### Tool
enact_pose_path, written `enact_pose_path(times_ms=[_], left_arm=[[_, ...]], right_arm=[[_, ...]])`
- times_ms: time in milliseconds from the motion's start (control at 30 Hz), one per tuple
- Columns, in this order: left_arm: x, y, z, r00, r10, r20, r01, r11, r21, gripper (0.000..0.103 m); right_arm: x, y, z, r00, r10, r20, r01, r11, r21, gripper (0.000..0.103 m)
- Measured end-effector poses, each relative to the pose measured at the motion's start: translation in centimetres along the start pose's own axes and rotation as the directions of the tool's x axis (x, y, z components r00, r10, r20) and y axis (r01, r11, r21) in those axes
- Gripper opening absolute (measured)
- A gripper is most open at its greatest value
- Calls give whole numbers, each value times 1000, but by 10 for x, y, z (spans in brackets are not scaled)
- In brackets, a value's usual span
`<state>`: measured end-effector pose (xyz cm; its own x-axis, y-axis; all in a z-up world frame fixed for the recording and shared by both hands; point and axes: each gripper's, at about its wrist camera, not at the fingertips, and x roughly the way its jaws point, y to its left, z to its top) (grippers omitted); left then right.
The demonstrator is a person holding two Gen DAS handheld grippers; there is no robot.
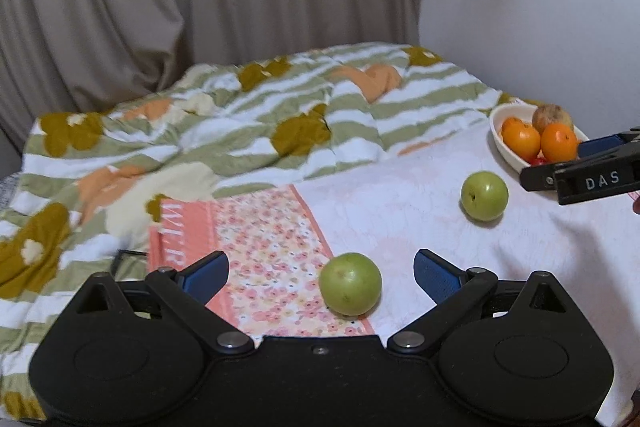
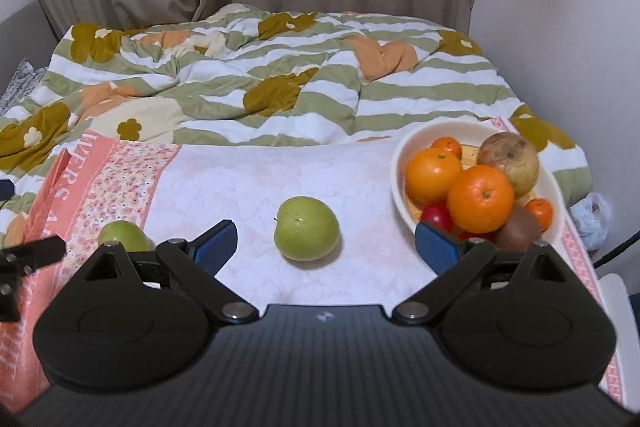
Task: Organize fruits
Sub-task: 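Withdraw both tools from the dish toward the green apples, then grasp a green apple with the left tool while the right tool grasps another green apple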
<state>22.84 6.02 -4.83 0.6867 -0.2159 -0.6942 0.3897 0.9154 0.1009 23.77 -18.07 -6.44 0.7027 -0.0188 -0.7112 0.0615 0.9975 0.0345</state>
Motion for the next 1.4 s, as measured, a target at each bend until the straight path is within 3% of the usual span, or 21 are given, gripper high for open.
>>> enact_pose_path(times_ms=[300,600,800,1067,1333,1400], left_arm=[[57,3,-8,993,-81,-88,76,996,-56,93],[86,-5,-12,988,-84,-130,75,994,-75,90],[94,-6,-13,981,-96,-167,81,992,-94,58],[94,-7,-13,980,-89,-177,71,992,-105,58],[84,-6,-20,979,-85,-185,64,991,-115,57],[81,-6,-22,979,-81,-185,60,991,-118,57]], right_arm=[[52,5,-1,998,27,-56,-27,1000,7,103],[84,2,-4,994,49,-96,-47,999,18,103],[92,0,-4,991,74,-110,-72,997,20,96],[94,-6,-7,989,85,-119,-78,995,57,85],[94,-6,-5,989,92,-114,-88,995,42,82],[94,-5,-5,988,97,-117,-92,995,42,71]])
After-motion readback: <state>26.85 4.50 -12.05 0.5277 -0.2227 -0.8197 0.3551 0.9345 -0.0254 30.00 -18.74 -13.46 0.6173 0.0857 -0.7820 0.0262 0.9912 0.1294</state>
